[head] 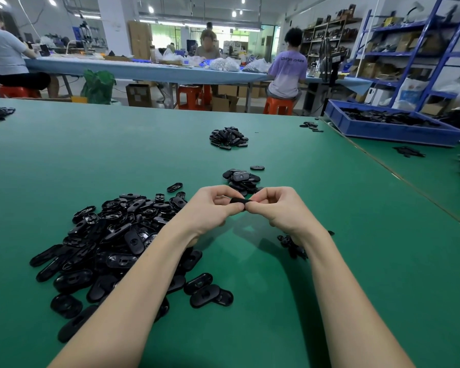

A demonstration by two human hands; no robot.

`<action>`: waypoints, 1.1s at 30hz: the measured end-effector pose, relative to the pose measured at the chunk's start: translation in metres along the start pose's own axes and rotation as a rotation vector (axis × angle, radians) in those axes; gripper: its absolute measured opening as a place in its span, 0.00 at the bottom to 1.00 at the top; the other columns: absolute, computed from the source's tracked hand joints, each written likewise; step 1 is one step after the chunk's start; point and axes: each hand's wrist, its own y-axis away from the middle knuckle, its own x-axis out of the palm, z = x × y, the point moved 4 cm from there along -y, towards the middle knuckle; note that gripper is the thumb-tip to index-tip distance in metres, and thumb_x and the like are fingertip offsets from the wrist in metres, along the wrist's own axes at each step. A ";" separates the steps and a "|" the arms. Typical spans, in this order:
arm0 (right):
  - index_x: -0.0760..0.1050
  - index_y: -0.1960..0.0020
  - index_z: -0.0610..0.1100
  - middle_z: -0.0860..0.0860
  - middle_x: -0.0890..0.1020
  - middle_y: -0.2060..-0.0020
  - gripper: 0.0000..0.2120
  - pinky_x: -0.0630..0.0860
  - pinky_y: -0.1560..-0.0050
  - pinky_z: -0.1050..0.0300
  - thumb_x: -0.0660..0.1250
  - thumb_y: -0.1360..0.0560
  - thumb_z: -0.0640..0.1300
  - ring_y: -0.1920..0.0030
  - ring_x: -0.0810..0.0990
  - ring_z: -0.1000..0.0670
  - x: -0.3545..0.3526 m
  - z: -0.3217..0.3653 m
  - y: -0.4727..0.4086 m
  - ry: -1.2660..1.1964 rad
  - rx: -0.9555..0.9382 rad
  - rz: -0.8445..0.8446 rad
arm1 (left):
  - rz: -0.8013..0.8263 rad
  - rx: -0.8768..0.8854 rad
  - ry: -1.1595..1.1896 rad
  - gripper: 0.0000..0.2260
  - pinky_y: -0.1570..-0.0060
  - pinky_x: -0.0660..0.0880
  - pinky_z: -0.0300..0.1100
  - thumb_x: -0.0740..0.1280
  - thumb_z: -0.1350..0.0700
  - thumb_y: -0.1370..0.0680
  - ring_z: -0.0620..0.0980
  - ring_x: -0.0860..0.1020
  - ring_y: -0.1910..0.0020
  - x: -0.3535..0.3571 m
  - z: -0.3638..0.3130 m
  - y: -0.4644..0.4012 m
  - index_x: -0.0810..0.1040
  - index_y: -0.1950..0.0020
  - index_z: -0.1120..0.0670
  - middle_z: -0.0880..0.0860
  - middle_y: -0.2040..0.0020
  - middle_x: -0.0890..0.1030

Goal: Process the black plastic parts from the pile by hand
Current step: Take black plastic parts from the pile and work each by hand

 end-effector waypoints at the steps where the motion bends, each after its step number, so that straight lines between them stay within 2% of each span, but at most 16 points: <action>1: 0.80 0.60 0.44 0.60 0.73 0.76 0.05 0.64 0.75 0.70 0.76 0.28 0.39 0.76 0.68 0.60 0.000 0.000 0.000 -0.005 0.006 0.002 | -0.001 -0.009 0.017 0.02 0.68 0.69 0.31 0.72 0.58 0.22 0.41 0.70 0.71 0.000 0.000 0.000 0.83 0.50 0.52 0.42 0.72 0.76; 4: 0.80 0.59 0.46 0.60 0.74 0.74 0.05 0.64 0.74 0.67 0.75 0.27 0.40 0.74 0.68 0.58 -0.001 -0.001 0.000 -0.039 0.037 0.025 | 0.021 -0.046 0.082 0.03 0.67 0.70 0.32 0.73 0.59 0.23 0.39 0.73 0.70 0.001 0.000 0.000 0.84 0.50 0.53 0.43 0.69 0.80; 8: 0.80 0.60 0.45 0.56 0.72 0.74 0.05 0.62 0.75 0.66 0.74 0.28 0.38 0.73 0.65 0.55 -0.002 -0.002 0.001 -0.080 0.079 0.045 | 0.036 -0.057 0.130 0.04 0.67 0.70 0.35 0.73 0.62 0.24 0.45 0.72 0.68 0.000 -0.002 0.000 0.85 0.54 0.53 0.50 0.65 0.82; 13: 0.79 0.63 0.46 0.57 0.71 0.76 0.06 0.63 0.73 0.64 0.73 0.29 0.38 0.71 0.65 0.53 0.000 -0.001 0.001 0.011 0.087 0.043 | 0.011 -0.061 0.060 0.04 0.69 0.71 0.34 0.74 0.61 0.25 0.44 0.72 0.71 0.001 0.000 0.000 0.85 0.56 0.52 0.49 0.67 0.81; 19: 0.80 0.64 0.47 0.58 0.72 0.75 0.07 0.64 0.70 0.62 0.74 0.29 0.39 0.72 0.66 0.55 0.002 -0.001 0.000 0.004 0.054 0.038 | 0.047 -0.084 0.160 0.04 0.68 0.71 0.33 0.75 0.63 0.25 0.44 0.72 0.71 -0.001 0.003 -0.002 0.86 0.55 0.55 0.51 0.66 0.82; 27: 0.79 0.64 0.46 0.60 0.72 0.76 0.08 0.64 0.72 0.64 0.74 0.29 0.39 0.74 0.66 0.57 0.003 -0.003 -0.002 -0.008 0.027 0.029 | 0.052 -0.082 0.245 0.06 0.69 0.71 0.31 0.73 0.67 0.25 0.43 0.73 0.70 0.002 0.005 -0.003 0.85 0.55 0.57 0.50 0.64 0.82; 33: 0.79 0.65 0.47 0.59 0.72 0.77 0.07 0.64 0.72 0.64 0.75 0.30 0.41 0.75 0.66 0.56 0.004 -0.003 -0.003 -0.010 0.021 0.026 | 0.029 -0.094 0.227 0.06 0.68 0.71 0.31 0.73 0.67 0.25 0.41 0.74 0.71 0.001 0.004 -0.002 0.84 0.54 0.57 0.50 0.64 0.82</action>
